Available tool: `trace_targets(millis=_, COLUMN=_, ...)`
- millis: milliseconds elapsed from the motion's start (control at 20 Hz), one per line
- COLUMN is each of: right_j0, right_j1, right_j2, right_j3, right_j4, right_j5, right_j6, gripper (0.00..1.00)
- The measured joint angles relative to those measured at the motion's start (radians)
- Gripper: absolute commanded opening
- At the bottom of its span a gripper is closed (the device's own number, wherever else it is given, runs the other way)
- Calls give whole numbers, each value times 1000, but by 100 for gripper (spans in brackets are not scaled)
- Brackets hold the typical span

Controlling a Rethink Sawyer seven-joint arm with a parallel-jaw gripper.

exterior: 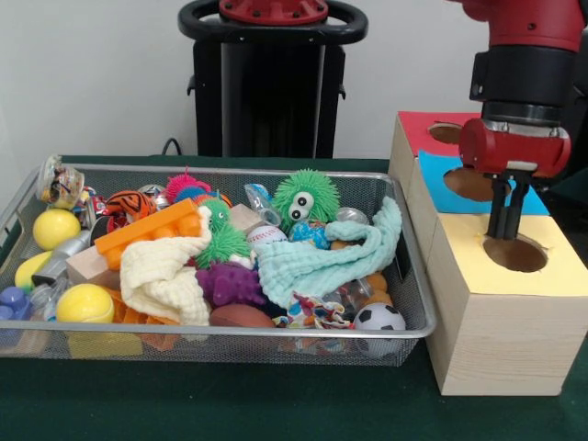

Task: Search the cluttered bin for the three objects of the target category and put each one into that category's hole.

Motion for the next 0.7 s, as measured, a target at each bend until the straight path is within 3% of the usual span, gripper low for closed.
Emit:
trace_targets(millis=400, right_j0=-97, right_j1=-97, right_j2=97, right_j3=144, right_j4=-115, right_j5=-5, right_j6=0, gripper=0)
trace_targets(millis=700, right_j0=-113, right_j1=-121, right_j2=105, right_j3=182, right_j4=-193, right_j5=-15, right_j6=0, gripper=0)
